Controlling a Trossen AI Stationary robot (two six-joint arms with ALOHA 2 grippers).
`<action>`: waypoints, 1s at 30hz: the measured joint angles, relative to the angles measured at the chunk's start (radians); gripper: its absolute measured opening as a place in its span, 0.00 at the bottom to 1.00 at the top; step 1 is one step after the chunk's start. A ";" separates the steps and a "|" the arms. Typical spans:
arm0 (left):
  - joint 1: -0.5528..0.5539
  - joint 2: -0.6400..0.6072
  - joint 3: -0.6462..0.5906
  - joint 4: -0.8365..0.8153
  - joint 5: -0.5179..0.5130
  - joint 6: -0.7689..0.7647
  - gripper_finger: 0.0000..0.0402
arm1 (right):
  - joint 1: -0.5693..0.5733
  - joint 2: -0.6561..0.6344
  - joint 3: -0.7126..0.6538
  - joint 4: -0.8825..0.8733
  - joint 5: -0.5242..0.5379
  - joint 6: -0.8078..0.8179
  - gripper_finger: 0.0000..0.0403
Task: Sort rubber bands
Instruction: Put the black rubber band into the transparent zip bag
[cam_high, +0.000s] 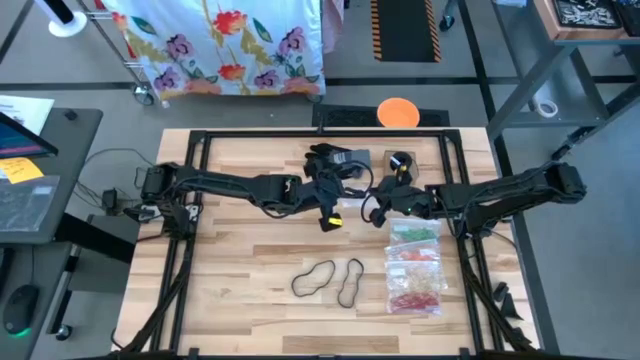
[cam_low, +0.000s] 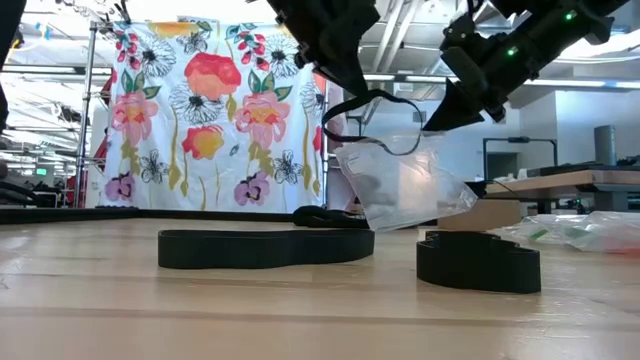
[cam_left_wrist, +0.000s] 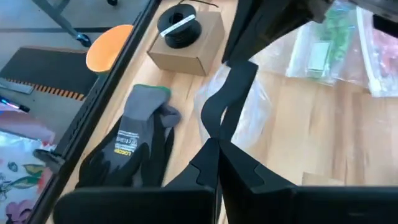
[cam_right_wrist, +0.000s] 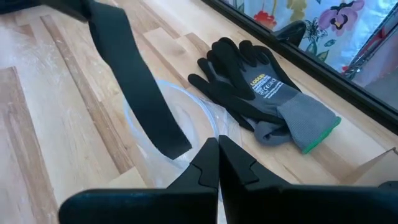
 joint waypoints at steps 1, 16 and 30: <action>0.002 0.002 0.000 -0.001 0.000 -0.005 0.00 | 0.000 0.000 0.000 0.005 0.000 0.000 0.00; 0.013 0.101 0.003 0.171 0.150 0.022 0.00 | 0.015 0.000 0.001 0.064 -0.034 -0.011 0.00; 0.052 0.136 -0.001 0.105 0.179 -0.032 0.00 | 0.051 0.000 0.001 0.129 -0.087 -0.029 0.00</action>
